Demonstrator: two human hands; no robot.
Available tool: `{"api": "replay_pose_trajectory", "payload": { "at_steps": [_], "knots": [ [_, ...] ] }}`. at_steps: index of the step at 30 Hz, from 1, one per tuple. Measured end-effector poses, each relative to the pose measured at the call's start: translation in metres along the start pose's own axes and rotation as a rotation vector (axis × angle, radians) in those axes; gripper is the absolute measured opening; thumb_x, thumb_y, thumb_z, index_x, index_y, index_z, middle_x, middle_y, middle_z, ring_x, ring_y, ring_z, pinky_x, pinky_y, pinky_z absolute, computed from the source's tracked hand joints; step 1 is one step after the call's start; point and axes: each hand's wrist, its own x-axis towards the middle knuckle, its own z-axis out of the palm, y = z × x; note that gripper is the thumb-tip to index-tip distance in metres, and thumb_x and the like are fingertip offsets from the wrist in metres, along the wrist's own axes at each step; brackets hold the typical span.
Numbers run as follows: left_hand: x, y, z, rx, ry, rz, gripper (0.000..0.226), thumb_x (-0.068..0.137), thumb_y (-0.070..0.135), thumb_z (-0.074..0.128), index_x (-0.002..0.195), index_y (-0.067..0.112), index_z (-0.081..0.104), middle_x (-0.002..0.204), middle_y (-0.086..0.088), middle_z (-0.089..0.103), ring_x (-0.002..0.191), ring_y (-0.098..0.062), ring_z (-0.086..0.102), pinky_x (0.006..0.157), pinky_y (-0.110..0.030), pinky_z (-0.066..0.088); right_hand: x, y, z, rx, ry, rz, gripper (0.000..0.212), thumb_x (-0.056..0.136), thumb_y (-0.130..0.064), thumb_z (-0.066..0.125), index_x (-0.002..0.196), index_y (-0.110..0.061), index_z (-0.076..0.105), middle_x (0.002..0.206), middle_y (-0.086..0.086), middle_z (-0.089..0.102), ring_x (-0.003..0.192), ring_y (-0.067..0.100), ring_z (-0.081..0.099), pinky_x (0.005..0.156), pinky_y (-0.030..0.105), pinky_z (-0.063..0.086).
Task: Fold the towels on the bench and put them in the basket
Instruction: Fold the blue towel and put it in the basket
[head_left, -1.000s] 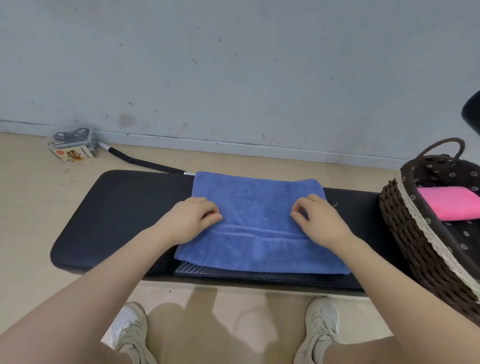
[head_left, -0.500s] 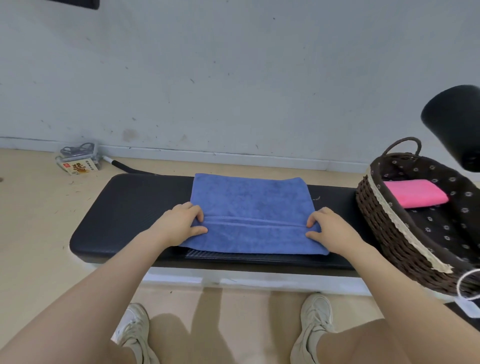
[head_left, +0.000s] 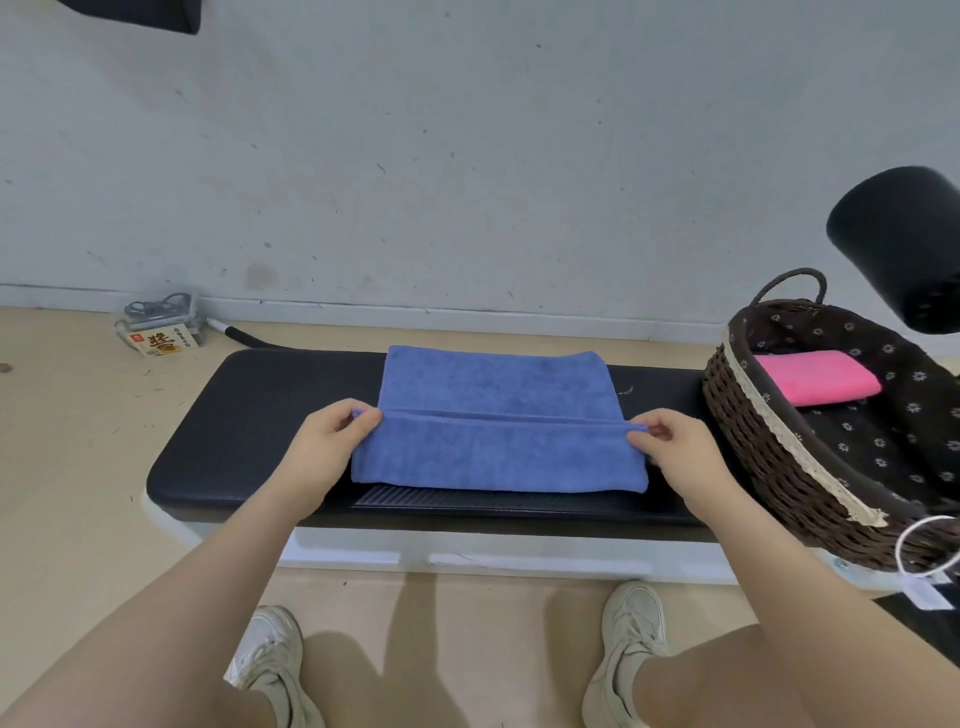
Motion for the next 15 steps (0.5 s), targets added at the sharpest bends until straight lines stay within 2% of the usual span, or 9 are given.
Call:
{"api": "replay_pose_trajectory", "payload": {
  "at_steps": [2,4,5,8,11,15],
  "knots": [
    [-0.003,0.004,0.001,-0.281,-0.047,-0.075,0.029,0.098,0.030,0.045,0.097,0.007,0.063,0.100,0.000,0.071,0.097,-0.018,0.063,0.088,-0.035,0.046,-0.004,-0.006,-0.004,0.336,-0.036,0.045,0.012,0.092,-0.011,0.054,0.084,-0.011,0.062,0.092,0.006,0.066,0.090,0.021,0.061,0.084,0.036,0.049],
    [-0.007,0.009,0.003,-0.473,-0.109,-0.111,0.037,0.100,0.032,0.038,0.113,0.004,0.058,0.111,0.000,0.070,0.103,-0.016,0.065,0.092,-0.035,0.047,-0.010,-0.012,-0.007,0.668,-0.165,0.105,0.024,0.099,-0.018,0.040,0.101,-0.004,0.060,0.106,0.009,0.067,0.102,0.023,0.061,0.092,0.038,0.048],
    [-0.008,0.012,0.004,-0.498,-0.120,-0.121,0.039,0.100,0.034,0.036,0.114,0.005,0.059,0.110,-0.002,0.070,0.101,-0.015,0.066,0.091,-0.035,0.047,-0.014,-0.015,-0.008,0.762,-0.224,0.130,0.032,0.100,-0.020,0.035,0.111,-0.001,0.058,0.112,0.011,0.066,0.106,0.024,0.062,0.091,0.038,0.049],
    [-0.015,0.016,0.005,-0.452,-0.124,-0.197,0.036,0.100,0.037,0.035,0.105,0.014,0.061,0.101,-0.004,0.071,0.092,-0.017,0.067,0.083,-0.034,0.050,-0.023,-0.023,-0.010,0.739,-0.296,0.171,0.041,0.102,-0.025,0.028,0.120,-0.002,0.056,0.114,0.012,0.067,0.102,0.022,0.066,0.077,0.034,0.055],
    [-0.026,0.017,0.000,-0.295,-0.152,-0.239,0.033,0.099,0.039,0.036,0.093,0.018,0.061,0.084,0.000,0.071,0.077,-0.013,0.068,0.069,-0.030,0.050,-0.032,-0.024,-0.016,0.654,-0.283,0.206,0.040,0.101,-0.027,0.029,0.117,-0.005,0.059,0.110,0.012,0.069,0.098,0.024,0.066,0.077,0.036,0.052],
    [-0.040,0.019,-0.004,-0.148,-0.184,-0.179,0.033,0.100,0.037,0.034,0.075,0.023,0.051,0.057,0.015,0.061,0.052,0.000,0.059,0.059,-0.025,0.044,-0.040,-0.015,-0.023,0.572,-0.318,0.251,0.041,0.100,-0.029,0.034,0.117,-0.002,0.059,0.113,0.015,0.066,0.101,0.030,0.063,0.079,0.039,0.050]
  ]
}}
